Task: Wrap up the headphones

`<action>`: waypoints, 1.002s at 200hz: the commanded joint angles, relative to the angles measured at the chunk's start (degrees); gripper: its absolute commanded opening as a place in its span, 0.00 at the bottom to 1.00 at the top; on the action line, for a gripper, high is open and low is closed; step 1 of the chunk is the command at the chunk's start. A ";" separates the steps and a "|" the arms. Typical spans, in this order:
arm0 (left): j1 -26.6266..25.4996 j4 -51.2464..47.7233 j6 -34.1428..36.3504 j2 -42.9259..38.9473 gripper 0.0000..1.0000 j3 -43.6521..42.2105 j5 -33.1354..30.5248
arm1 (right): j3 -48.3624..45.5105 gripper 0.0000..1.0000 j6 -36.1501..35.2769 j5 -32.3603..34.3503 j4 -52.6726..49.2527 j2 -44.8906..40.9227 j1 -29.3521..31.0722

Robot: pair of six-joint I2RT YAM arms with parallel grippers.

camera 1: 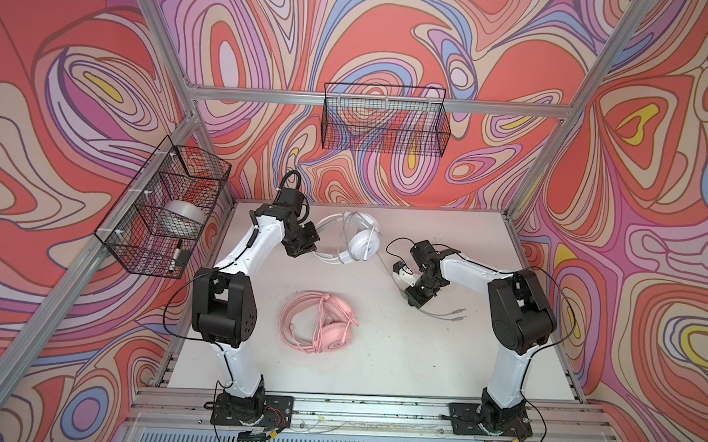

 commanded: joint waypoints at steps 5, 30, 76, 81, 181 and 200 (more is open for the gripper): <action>0.84 1.09 -0.08 -1.50 0.00 0.16 -0.35 | -1.97 0.19 -1.49 4.93 -5.33 3.57 -0.19; 0.84 1.09 0.17 -1.02 0.00 0.57 -0.01 | -2.37 0.21 -2.14 4.50 -6.17 3.56 -0.18; 0.84 0.83 0.56 -0.32 0.00 1.09 -0.31 | -2.11 0.22 -3.70 8.62 -7.75 5.31 -0.24; 0.84 0.75 0.67 -0.28 0.00 1.10 -0.32 | -1.98 0.23 -4.05 9.39 -7.80 5.40 -0.18; 0.84 0.50 0.66 0.47 0.00 1.42 -0.32 | -6.82 0.21 -9.65 21.14 -2.82 5.37 -0.22; 0.84 0.41 0.69 0.65 0.00 1.62 -0.32 | -7.90 0.09 -9.96 20.08 -1.08 4.16 -0.19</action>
